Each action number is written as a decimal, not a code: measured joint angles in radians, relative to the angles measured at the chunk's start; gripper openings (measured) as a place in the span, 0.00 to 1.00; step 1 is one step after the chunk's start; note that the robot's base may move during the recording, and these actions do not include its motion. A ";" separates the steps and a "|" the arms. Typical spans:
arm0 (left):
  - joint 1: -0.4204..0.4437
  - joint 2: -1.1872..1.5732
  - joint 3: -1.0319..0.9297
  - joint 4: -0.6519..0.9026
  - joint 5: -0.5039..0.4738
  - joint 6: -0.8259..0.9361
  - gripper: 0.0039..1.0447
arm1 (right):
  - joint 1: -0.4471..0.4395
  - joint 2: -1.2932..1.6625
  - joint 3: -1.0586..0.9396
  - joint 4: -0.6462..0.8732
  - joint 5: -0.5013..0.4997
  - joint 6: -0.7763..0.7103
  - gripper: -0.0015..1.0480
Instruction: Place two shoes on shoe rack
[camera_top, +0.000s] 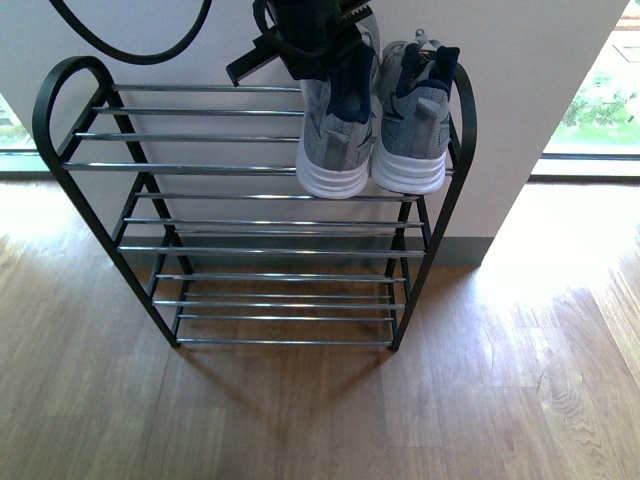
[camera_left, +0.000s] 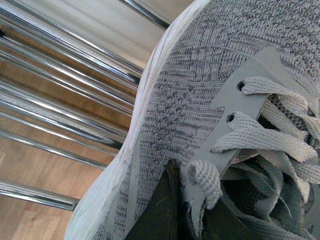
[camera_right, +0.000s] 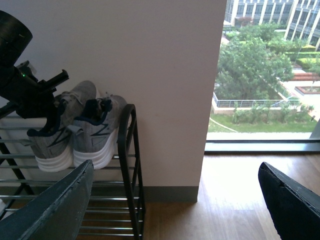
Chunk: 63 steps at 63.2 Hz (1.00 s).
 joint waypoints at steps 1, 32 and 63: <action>0.000 0.001 0.001 0.000 0.002 -0.002 0.04 | 0.000 0.000 0.000 0.000 0.000 0.000 0.91; -0.002 -0.229 -0.298 0.164 0.148 -0.025 0.92 | 0.000 0.000 0.000 0.000 0.000 0.000 0.91; 0.218 -0.997 -1.399 1.180 -0.192 0.743 0.66 | 0.000 0.000 0.000 0.000 -0.001 0.000 0.91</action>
